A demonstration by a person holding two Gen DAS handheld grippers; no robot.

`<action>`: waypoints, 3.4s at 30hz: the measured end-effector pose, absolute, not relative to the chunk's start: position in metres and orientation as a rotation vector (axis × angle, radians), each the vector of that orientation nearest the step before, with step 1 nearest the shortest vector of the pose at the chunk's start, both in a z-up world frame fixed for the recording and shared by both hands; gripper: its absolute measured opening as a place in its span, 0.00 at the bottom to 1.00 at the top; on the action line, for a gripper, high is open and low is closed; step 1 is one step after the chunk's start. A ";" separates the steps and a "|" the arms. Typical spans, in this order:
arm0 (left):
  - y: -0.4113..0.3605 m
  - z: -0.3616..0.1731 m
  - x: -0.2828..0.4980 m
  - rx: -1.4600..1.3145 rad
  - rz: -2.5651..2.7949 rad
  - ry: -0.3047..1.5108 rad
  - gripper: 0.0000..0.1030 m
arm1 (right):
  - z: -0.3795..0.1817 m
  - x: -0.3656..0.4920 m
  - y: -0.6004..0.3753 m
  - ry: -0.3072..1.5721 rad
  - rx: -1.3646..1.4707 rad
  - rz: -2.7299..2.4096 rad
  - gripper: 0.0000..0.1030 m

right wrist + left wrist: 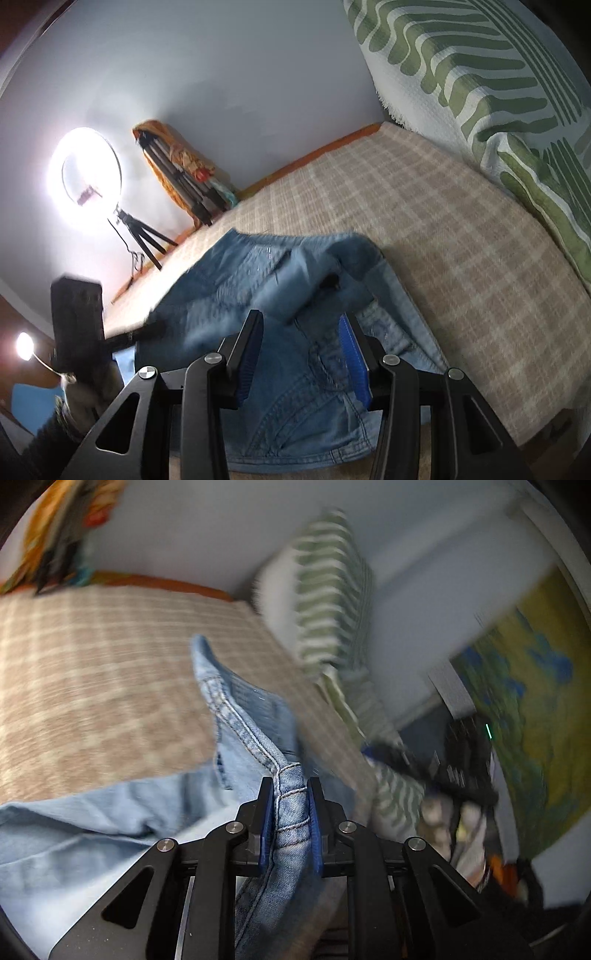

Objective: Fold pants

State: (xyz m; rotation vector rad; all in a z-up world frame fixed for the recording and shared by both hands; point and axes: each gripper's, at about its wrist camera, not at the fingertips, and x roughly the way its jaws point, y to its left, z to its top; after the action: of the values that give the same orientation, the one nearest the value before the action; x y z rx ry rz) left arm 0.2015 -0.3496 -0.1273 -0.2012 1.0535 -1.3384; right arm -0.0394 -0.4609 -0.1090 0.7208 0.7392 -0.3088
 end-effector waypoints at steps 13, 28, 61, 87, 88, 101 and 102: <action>-0.392 -0.153 0.142 0.062 -1.468 1.094 0.15 | -0.121 -0.044 -0.517 0.682 1.026 -0.147 0.61; -0.406 -0.177 0.111 0.274 -1.490 1.149 0.16 | -0.147 -0.009 -0.528 0.818 1.097 -0.041 0.68; -0.224 -0.136 0.205 0.110 -1.020 1.053 0.17 | -0.186 0.000 -0.505 1.025 0.733 -0.225 0.07; 0.010 -0.134 0.190 -0.266 -0.447 0.824 0.19 | -0.090 0.016 -0.441 0.912 0.208 -0.215 0.42; 0.018 -0.134 0.186 -0.265 -0.427 0.816 0.19 | -0.089 0.021 -0.431 0.907 0.196 -0.182 0.42; 0.120 -0.150 0.158 -0.347 -0.221 0.854 0.30 | -0.153 0.122 -0.331 1.027 -0.040 0.172 0.34; 0.126 -0.153 0.157 -0.369 -0.207 0.858 0.33 | -0.155 0.123 -0.327 1.034 -0.053 0.190 0.34</action>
State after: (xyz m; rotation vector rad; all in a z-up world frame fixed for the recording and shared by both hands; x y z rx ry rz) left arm 0.1571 0.1265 -0.1531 -0.3692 0.8584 -0.2068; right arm 0.1232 -0.3273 -0.1554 -0.0526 1.0344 0.1902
